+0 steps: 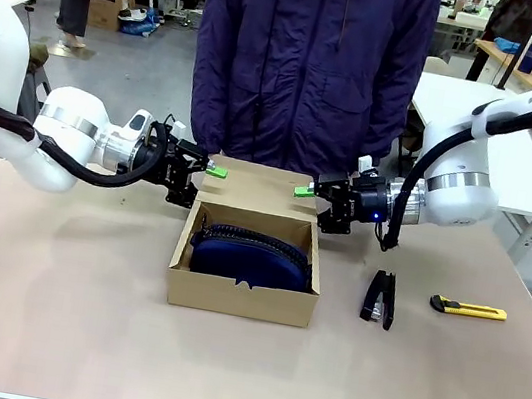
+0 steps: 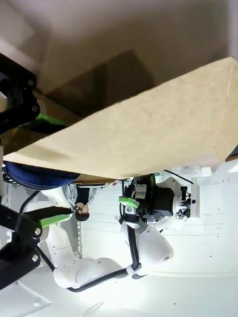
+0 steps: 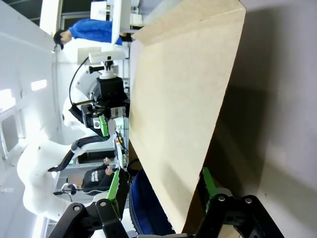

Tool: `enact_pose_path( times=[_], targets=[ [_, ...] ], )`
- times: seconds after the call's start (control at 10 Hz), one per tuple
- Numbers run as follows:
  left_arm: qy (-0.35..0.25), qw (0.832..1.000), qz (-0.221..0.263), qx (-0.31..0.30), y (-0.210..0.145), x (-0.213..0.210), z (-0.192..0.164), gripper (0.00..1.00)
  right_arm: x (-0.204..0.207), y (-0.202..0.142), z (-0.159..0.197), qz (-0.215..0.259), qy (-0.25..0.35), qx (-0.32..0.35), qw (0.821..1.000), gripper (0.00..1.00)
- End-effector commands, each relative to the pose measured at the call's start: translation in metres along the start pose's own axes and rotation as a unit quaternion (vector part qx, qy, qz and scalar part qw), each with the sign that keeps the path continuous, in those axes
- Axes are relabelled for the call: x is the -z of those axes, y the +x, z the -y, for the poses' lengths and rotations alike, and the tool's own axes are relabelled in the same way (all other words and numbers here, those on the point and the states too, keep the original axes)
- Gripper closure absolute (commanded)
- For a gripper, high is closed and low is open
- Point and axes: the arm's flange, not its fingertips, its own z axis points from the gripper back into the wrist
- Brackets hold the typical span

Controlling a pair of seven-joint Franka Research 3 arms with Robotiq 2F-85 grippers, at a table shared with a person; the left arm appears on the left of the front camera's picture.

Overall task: Pack the item into the box.
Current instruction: Close the Mailer Box.

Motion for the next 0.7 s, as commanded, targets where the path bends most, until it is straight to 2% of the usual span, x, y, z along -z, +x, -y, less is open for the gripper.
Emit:
enact_pose_path(
  times=[0.0, 0.2, 0.3, 0.6],
  targets=[
    [-0.002, 1.000, -0.010, 0.009, 0.0026, -0.0001, -0.0008, 0.22, 0.0008, 0.0009, -0.0005, 0.007, 0.016, -0.007, 1.000, 0.25],
    [0.006, 1.000, -0.005, 0.012, 0.0036, 0.0015, -0.0007, 0.22, 0.0015, 0.0002, 0.0007, 0.008, 0.004, -0.011, 1.000, 0.25],
    [0.011, 1.000, -0.004, 0.014, 0.0045, 0.0018, -0.0011, 0.41, 0.0010, 0.0006, 0.0006, 0.014, -0.002, -0.014, 1.000, 0.44],
    [0.008, 1.000, -0.015, 0.005, 0.0038, 0.0025, -0.0013, 0.41, -0.0010, 0.0005, 0.0006, 0.006, 0.010, -0.013, 1.000, 0.44]
  ],
)
